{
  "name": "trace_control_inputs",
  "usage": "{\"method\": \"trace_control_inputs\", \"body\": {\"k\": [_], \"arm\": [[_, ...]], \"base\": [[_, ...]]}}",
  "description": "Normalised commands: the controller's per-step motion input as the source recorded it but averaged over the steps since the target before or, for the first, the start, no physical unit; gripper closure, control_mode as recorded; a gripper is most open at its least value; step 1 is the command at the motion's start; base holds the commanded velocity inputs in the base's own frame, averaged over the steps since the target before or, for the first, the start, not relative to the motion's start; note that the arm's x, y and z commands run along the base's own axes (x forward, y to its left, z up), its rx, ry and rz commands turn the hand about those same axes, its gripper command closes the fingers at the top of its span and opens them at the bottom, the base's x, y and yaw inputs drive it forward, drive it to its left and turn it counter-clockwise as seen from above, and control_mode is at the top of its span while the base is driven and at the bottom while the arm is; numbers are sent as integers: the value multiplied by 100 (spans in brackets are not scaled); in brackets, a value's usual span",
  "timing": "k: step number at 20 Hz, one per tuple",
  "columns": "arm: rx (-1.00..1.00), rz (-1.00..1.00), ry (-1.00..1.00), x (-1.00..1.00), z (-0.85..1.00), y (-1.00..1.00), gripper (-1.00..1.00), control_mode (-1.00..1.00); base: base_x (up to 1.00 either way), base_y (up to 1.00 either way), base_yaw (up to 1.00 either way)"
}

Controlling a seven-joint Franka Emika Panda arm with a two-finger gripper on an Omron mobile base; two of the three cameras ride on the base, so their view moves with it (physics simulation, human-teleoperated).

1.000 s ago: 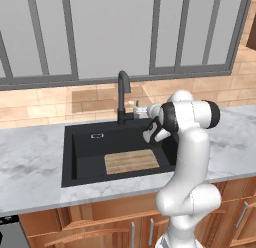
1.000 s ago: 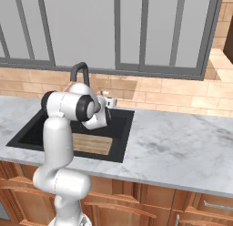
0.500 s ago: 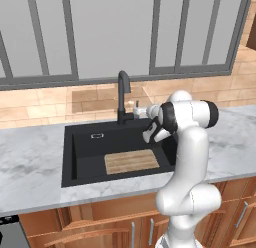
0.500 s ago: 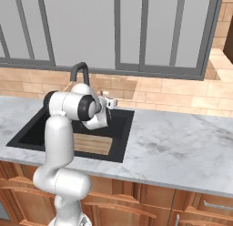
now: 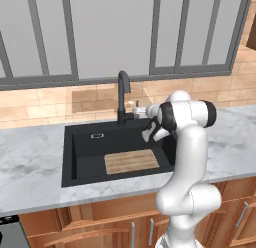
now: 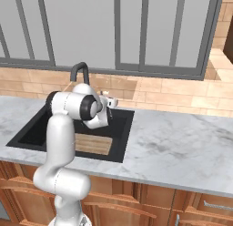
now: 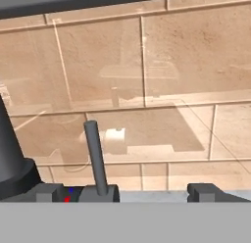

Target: Turn on the sink faucet with hot water and rinse the cutting board for ten seconds, then turn off the faucet. Push the cutting board to reach the water if necessary.

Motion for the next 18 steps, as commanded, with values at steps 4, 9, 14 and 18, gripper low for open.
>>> {"method": "trace_control_inputs", "body": {"k": [4, 9, 14, 18], "arm": [[0, 0, 0, 15, -6, 0, -100, -100], [0, 0, 0, 14, -5, 0, -100, -100], [0, 0, 0, 13, -1, 1, -100, -100], [0, 0, 0, 13, 0, 5, -100, -100]], "base": [[0, 0, 0], [0, 0, 0], [0, 0, 0], [0, 0, 0]]}}
